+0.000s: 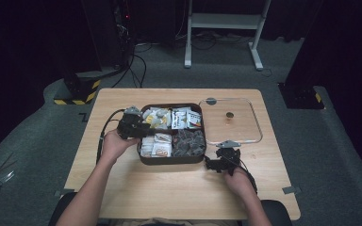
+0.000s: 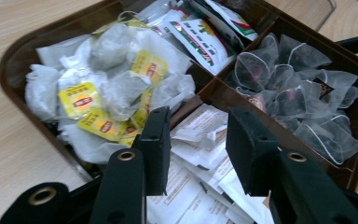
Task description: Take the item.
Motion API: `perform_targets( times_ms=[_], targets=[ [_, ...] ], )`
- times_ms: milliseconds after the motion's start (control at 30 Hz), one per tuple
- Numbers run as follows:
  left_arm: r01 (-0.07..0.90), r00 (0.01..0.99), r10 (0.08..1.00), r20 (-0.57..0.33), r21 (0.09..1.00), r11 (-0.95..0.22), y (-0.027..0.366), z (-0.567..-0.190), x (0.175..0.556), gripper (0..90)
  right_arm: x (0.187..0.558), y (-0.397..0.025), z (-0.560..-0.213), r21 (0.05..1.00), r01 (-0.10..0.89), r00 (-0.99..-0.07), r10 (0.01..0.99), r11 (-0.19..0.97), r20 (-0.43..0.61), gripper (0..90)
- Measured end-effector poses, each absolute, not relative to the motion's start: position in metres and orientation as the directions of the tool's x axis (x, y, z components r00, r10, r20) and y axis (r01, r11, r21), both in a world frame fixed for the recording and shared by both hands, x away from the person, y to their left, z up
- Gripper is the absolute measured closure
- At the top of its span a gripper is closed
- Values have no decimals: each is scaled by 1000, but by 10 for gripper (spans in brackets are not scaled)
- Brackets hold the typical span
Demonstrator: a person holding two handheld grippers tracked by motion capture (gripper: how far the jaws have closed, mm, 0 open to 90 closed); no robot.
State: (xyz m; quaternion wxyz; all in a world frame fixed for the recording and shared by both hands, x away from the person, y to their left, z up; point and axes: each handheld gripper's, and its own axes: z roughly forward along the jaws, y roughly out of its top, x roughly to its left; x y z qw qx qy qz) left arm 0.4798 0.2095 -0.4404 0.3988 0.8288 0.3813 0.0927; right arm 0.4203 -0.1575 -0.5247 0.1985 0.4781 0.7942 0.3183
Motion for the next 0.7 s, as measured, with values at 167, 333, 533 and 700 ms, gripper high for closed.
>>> perform_targets(
  times_ms=[167, 333, 533, 700],
  targets=[
    [550, 710, 688, -148, 726, -412, 201, -448, 482, 615, 420, -157, -525, 696, 632, -463, 886, 340, -13, 88],
    [551, 723, 674, -151, 714, -431, 192, -452, 483, 619, 419, -157, -525, 697, 631, -464, 886, 341, -13, 87],
    [561, 730, 667, -147, 686, -463, 184, -462, 485, 637, 419, -157, -525, 697, 631, -464, 886, 341, -12, 87],
    [557, 735, 667, -122, 668, -492, 182, -469, 488, 661, 419, -157, -525, 697, 631, -464, 886, 341, -13, 87]
  ],
)
